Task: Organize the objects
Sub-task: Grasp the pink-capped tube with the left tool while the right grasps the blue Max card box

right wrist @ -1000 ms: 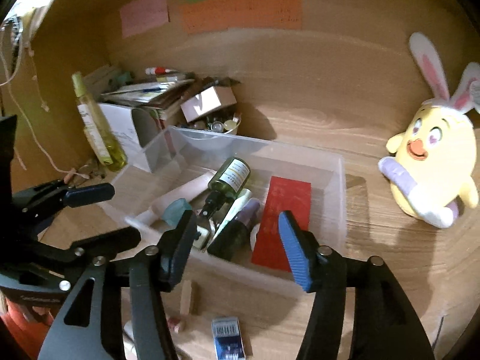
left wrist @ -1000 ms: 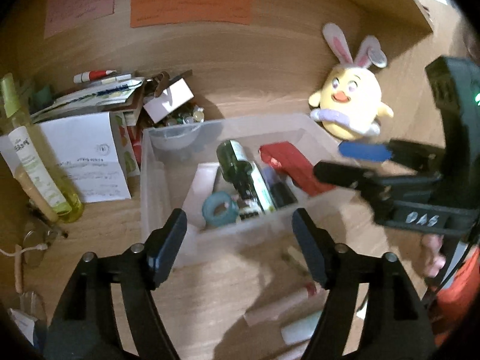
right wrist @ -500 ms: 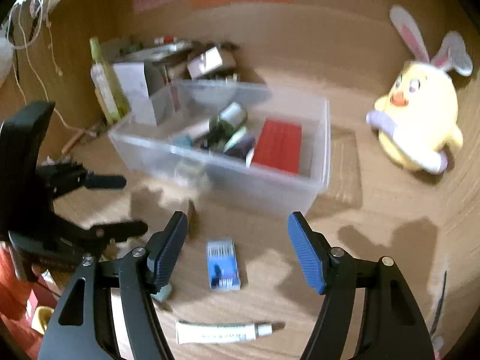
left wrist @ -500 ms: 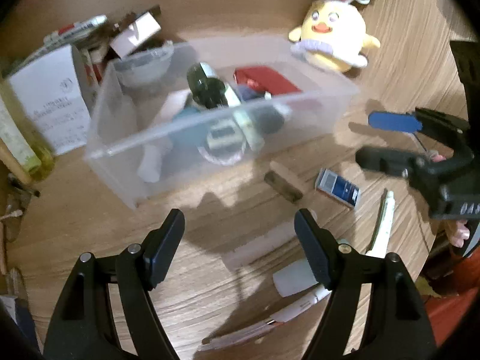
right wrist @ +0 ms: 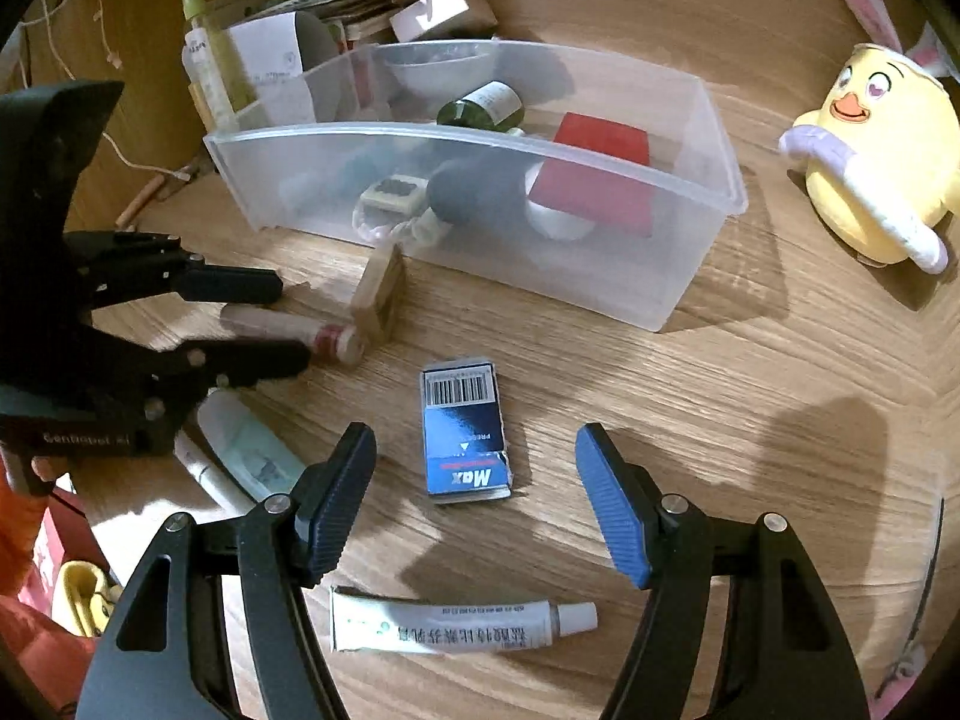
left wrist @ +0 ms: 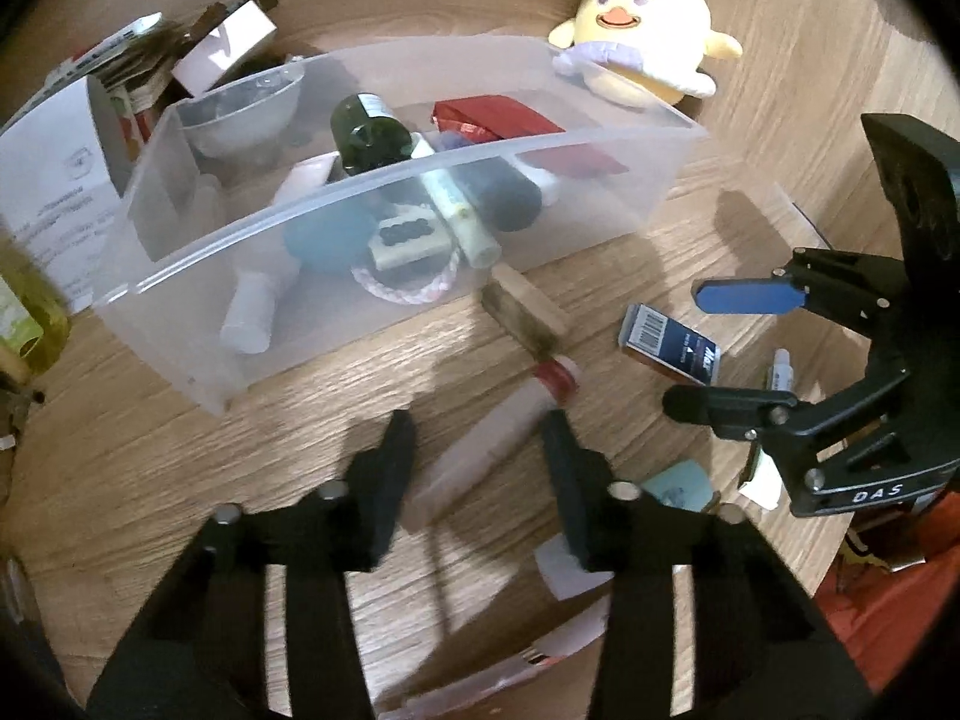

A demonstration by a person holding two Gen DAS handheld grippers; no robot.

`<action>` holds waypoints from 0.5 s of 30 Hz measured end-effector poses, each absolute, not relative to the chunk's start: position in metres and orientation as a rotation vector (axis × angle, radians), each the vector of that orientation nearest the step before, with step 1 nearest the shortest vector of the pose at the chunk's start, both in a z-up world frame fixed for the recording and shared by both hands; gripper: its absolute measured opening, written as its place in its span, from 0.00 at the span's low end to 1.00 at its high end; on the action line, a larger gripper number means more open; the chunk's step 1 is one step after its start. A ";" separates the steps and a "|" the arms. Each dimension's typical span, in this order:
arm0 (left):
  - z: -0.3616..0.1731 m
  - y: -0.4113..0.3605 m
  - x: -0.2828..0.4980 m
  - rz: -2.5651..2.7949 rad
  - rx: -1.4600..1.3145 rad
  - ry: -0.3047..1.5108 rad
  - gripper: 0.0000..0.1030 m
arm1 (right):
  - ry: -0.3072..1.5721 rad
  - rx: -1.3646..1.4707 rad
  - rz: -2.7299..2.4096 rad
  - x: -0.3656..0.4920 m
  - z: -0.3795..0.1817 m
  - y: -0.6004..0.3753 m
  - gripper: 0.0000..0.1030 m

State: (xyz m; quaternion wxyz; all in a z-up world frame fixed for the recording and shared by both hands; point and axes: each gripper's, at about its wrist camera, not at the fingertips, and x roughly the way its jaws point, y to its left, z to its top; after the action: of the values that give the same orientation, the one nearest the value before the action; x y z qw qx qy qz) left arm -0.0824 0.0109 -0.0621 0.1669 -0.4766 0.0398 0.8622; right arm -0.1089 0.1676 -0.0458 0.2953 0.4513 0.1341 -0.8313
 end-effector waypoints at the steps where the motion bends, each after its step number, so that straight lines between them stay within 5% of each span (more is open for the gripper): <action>1: -0.062 0.010 -0.083 2.453 -1.355 0.104 0.37 | 0.366 1.195 -2.216 -0.109 -0.046 0.167 0.58; 7: -0.062 0.007 -0.078 2.453 -1.341 0.086 0.28 | 0.404 1.158 -2.252 -0.107 -0.045 0.165 0.26; 9: -0.061 0.009 -0.076 2.437 -1.336 0.086 0.15 | 0.385 1.160 -2.249 -0.108 -0.044 0.166 0.24; 15: -0.060 0.011 -0.065 2.462 -1.329 0.130 0.14 | 0.342 1.155 -2.249 -0.104 -0.041 0.170 0.24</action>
State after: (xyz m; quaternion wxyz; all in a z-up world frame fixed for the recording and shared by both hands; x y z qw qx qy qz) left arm -0.0654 0.0112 -0.0603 0.1694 -0.4676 0.0456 0.8663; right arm -0.1041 0.1701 -0.0409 0.2908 0.4330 0.1283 -0.8435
